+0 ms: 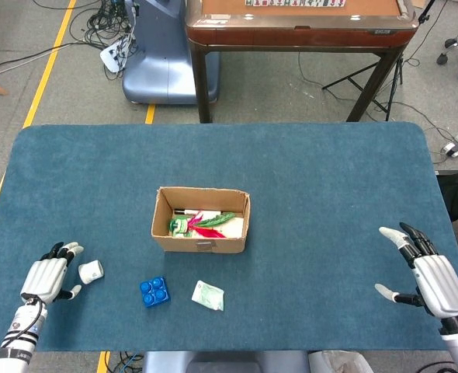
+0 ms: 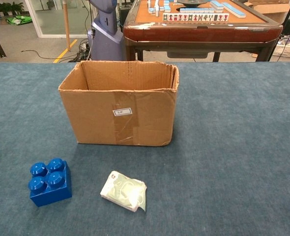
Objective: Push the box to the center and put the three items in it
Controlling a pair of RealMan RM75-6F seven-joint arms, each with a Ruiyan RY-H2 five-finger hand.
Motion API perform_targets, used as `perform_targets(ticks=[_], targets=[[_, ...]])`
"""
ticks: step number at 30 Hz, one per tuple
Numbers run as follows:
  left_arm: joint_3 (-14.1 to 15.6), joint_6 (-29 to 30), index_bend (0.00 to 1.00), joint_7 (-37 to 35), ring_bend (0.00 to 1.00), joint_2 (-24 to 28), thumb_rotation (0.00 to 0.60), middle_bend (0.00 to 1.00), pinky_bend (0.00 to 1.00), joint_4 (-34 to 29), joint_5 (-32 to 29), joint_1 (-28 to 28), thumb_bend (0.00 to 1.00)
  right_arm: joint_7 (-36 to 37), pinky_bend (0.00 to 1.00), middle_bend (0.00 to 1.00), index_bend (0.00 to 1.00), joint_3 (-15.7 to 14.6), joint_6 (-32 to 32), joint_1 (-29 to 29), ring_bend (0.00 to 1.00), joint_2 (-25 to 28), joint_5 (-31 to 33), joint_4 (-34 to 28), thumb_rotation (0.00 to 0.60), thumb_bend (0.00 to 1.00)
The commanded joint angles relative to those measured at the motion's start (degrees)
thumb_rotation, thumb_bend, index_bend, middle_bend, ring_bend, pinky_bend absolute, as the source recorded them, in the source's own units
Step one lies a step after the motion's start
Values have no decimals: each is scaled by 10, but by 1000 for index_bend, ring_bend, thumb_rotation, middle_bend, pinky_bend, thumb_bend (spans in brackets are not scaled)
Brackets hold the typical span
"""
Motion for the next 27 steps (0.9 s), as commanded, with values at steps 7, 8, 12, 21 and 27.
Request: perform_targets(ticks=[7, 8, 12, 21, 27], targets=[[4, -5, 207, 13, 14, -5, 600, 152, 173, -14, -17, -13, 222, 2, 107, 186, 145, 6, -4, -3, 31, -1, -1, -1, 600, 33], [4, -5, 208, 16, 14, -8, 600, 153, 173, -14, -19, -15, 222, 3, 107, 186, 145, 7, -3, -4, 31, -1, -3, -1, 600, 34], [3, -6, 215, 29, 18, -18, 600, 156, 172, -12, -30, -24, 222, 4, 107, 187, 145, 9, 0, -8, 31, -2, -5, 0, 600, 34], [1, 4, 241, 72, 37, -48, 600, 184, 173, 9, -73, -39, 222, 11, 106, 185, 145, 14, 3, -13, 31, 0, -8, 1, 600, 34], [-1, 5, 258, 83, 45, -63, 600, 211, 174, 21, -95, -48, 222, 13, 106, 185, 145, 16, -2, -13, 31, 0, -10, 4, 600, 34]])
